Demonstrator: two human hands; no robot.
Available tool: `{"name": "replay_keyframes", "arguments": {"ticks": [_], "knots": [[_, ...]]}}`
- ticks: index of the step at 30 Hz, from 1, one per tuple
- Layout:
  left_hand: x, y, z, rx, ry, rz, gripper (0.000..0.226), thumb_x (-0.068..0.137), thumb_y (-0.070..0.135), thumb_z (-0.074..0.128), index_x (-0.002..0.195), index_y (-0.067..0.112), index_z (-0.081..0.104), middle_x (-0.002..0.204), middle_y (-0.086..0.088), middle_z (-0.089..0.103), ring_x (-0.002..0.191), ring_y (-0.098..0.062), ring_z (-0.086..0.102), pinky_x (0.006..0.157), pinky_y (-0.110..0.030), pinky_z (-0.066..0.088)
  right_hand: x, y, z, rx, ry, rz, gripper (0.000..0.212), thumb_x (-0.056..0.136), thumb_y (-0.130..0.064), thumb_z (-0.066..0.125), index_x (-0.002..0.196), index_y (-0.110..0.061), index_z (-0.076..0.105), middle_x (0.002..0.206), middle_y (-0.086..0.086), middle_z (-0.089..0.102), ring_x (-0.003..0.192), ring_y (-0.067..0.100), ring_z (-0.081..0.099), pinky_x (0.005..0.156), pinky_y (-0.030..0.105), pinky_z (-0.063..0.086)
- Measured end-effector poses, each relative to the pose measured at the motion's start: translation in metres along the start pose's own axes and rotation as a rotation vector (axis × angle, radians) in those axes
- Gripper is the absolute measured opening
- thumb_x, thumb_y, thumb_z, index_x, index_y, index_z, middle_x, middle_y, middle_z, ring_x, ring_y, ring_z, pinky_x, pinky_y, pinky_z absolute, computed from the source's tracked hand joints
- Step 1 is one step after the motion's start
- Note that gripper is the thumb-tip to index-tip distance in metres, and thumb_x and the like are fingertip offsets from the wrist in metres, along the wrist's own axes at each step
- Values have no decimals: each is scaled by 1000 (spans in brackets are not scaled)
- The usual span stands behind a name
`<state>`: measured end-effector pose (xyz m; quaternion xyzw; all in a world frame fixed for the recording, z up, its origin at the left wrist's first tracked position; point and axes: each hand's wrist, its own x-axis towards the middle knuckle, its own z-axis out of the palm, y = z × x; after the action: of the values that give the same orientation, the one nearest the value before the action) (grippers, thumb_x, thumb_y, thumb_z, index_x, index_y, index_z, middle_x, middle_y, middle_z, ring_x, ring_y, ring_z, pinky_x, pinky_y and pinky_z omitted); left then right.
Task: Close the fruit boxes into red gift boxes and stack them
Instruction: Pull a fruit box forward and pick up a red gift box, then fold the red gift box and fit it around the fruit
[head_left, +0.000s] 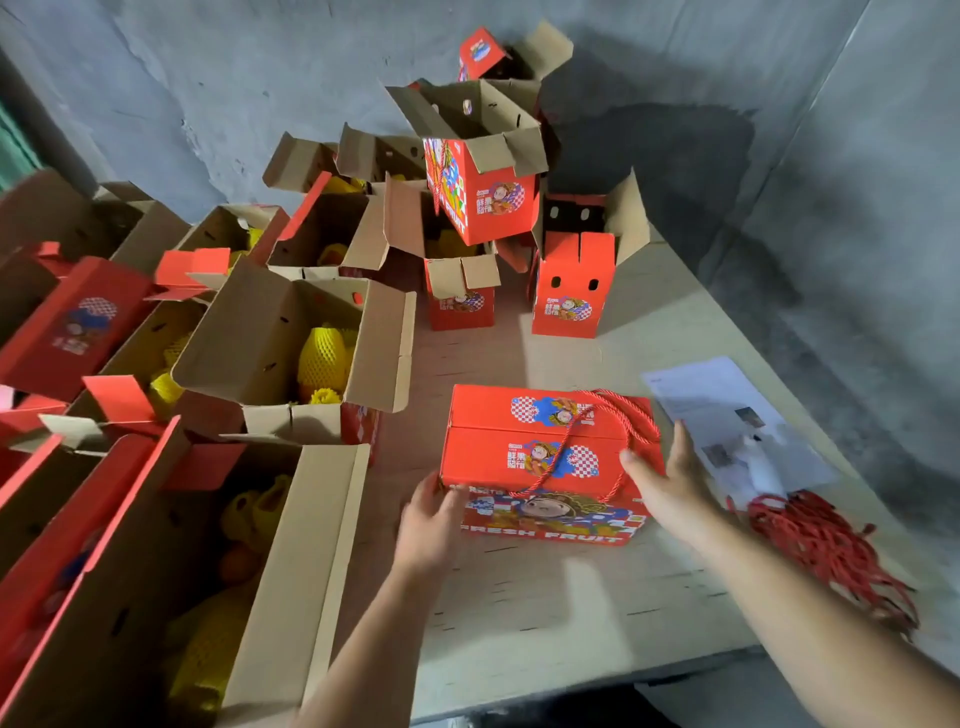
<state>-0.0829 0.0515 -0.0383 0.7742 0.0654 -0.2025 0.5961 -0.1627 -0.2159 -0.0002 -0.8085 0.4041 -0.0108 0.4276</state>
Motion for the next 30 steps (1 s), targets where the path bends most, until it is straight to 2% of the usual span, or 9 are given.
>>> {"name": "replay_keyframes", "arguments": {"ticks": [2,6,12,16,19,22,24,27,30], "knots": [[3,5,4,-108,11,-13,25,101,46,61,125,37,58,112,12,75,95,-1,72,79,-25,54,-3,17,10,337,-152,151,48,99,-46,62,142,-38,43,145,-2,59,118,19,63,98,48,52],[13,15,14,-21,4,10,30,104,52,53,129,38,60,108,9,77,98,-12,74,93,-41,59,6,17,16,431,-41,112,19,105,-33,57,123,-38,54,125,-3,68,110,21,68,101,52,55],[30,42,27,-72,-2,57,15,105,40,58,111,36,71,94,7,80,89,-18,78,89,-52,61,43,-3,-4,382,-10,98,20,107,-38,54,127,-38,55,107,-10,70,91,13,72,69,33,57],[50,84,57,-95,-16,194,12,105,31,60,108,35,71,95,8,79,94,-18,76,88,-43,61,88,-22,-47,414,24,21,18,106,-36,56,121,-41,64,112,-5,75,97,18,74,86,46,61],[70,115,87,-121,-20,218,10,105,34,59,111,36,66,95,12,78,88,-8,76,81,-34,60,126,-42,-76,461,33,-34,21,103,-34,58,104,-54,65,101,-12,78,94,16,76,83,44,62],[97,131,114,8,18,183,12,103,39,56,103,31,65,93,6,75,86,-19,73,77,-35,57,167,-53,-93,467,-29,-62,28,104,-32,57,103,-58,65,102,-14,78,93,13,76,82,41,61],[114,131,127,213,47,129,26,103,41,54,102,18,67,92,-3,73,87,-29,67,78,-40,53,188,-48,-96,425,-113,-56,34,104,-19,56,114,-49,67,112,-5,77,99,17,75,90,43,59],[129,125,148,515,7,72,47,105,52,43,121,12,63,120,-14,70,113,-37,63,99,-43,51,210,-37,-92,289,-88,-78,23,100,-12,60,109,-28,74,111,4,75,91,19,69,82,34,55],[145,142,177,792,143,244,71,101,67,25,159,27,27,167,-13,27,154,-36,20,127,-48,11,231,-37,-88,115,42,-117,20,96,-15,60,82,-25,70,105,9,72,87,29,69,81,38,57]]}}
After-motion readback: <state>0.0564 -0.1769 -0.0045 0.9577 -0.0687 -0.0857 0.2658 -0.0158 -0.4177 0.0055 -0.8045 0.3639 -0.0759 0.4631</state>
